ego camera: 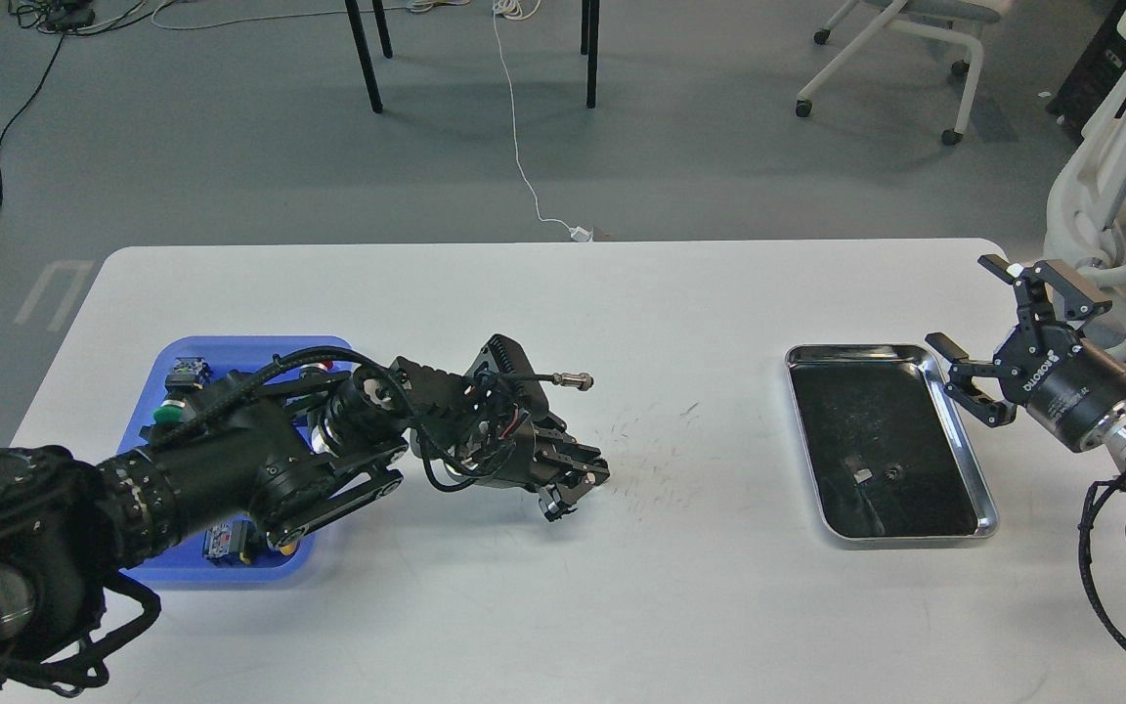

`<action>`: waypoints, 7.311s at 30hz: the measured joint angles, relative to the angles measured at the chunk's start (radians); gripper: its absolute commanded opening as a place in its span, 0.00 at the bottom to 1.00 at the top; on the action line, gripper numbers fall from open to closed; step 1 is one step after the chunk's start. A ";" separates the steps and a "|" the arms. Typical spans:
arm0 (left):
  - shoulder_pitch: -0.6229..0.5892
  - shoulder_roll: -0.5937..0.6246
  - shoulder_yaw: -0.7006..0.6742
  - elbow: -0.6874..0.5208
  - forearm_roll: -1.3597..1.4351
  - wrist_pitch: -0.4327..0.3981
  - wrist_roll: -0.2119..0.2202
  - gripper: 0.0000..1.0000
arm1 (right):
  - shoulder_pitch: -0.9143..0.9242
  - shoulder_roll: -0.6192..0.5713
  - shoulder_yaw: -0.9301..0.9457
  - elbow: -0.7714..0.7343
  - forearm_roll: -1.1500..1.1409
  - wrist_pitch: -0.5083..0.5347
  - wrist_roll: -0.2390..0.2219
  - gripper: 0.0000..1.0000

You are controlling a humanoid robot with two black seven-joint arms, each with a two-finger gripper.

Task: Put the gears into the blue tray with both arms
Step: 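Close the left gripper on the black part, then carry the black part with the left gripper over the blue tray, then lower the part into the blue tray and open the left gripper, then lift the left gripper away and reach the right gripper to the metal tray, then grasp another small black part in the metal tray with the right gripper, then lift the black part and carry it toward the table center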

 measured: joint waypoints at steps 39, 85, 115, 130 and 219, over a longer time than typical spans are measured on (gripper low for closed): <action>0.085 0.800 -0.013 -0.276 -0.015 -0.005 0.000 0.11 | 0.008 0.013 -0.003 -0.002 -0.011 0.000 0.000 0.97; 0.102 0.848 -0.201 -0.376 -0.919 -0.010 0.001 0.98 | 0.006 -0.002 0.015 -0.002 -0.009 0.000 0.000 0.97; 0.545 0.478 -0.782 -0.322 -1.834 -0.209 0.052 0.98 | 0.260 -0.233 -0.047 0.183 -1.217 0.000 0.000 0.98; 0.545 0.464 -0.777 -0.328 -1.825 -0.211 0.056 0.98 | 0.481 -0.088 -0.398 0.170 -1.685 0.000 0.000 0.95; 0.538 0.482 -0.792 -0.331 -1.827 -0.226 0.056 0.98 | 0.814 0.588 -0.664 -0.077 -1.547 0.000 0.000 0.19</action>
